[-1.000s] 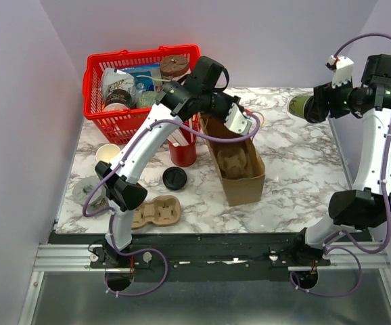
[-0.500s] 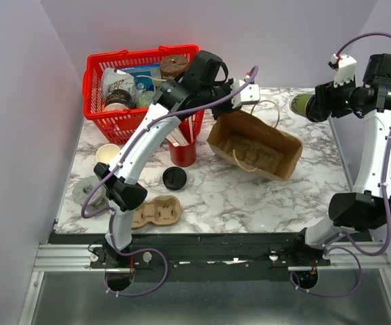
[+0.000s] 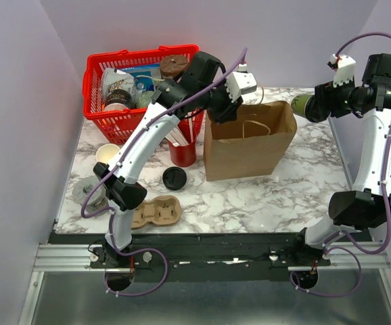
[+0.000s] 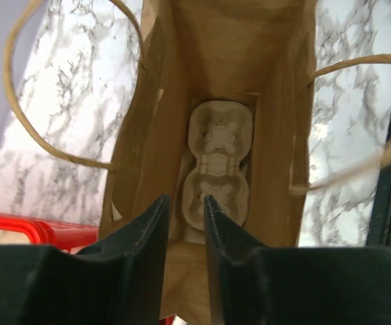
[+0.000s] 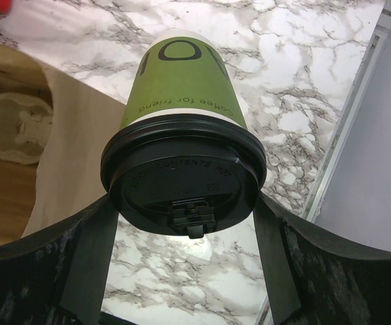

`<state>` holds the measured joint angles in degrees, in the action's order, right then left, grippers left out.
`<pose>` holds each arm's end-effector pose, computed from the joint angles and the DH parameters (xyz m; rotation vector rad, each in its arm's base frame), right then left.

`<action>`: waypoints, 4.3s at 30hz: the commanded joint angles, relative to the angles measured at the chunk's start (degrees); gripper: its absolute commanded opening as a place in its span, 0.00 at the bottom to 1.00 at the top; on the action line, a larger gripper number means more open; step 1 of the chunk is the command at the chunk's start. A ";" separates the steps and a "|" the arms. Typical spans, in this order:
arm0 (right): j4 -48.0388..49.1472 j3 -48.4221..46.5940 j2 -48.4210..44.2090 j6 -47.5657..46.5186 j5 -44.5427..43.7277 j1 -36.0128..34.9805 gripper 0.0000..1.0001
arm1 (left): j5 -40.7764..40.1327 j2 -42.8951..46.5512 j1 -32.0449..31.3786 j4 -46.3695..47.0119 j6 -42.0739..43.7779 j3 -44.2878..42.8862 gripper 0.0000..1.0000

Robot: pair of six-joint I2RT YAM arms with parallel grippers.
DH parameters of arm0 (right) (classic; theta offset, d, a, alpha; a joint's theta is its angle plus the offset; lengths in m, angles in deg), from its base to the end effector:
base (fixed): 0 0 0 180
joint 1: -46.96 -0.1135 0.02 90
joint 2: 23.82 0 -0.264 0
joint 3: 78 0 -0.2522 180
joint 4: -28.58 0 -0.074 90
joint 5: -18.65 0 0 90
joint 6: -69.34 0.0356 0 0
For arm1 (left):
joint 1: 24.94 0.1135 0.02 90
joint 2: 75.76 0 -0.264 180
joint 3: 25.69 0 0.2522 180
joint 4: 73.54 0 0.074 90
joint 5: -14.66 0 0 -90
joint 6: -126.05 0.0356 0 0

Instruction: Pack the takeout coffee

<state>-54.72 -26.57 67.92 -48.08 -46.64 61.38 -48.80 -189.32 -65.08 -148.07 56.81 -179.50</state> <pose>0.2973 -0.0611 0.4515 -0.4572 2.2478 0.1418 0.2997 -0.2736 0.4588 1.3284 1.7277 -0.6951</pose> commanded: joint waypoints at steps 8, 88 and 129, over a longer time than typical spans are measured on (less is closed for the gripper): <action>0.10 -1.56 -0.34 0.18 0.25 0.18 0.01 | 3.08 6.59 5.77 13.66 -7.31 5.04 0.77; -9.12 19.71 -35.32 -56.86 13.61 -7.12 0.01 | -2.56 13.19 -5.03 47.33 10.28 35.99 0.00; 2.39 28.49 -33.65 -58.45 2.19 -17.14 0.00 | -11.95 13.01 -10.04 57.87 20.73 47.14 0.00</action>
<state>-54.72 1.63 34.05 -105.19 -42.77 45.07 -60.69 -179.33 -74.13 -93.19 77.64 -133.75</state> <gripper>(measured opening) 0.828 0.011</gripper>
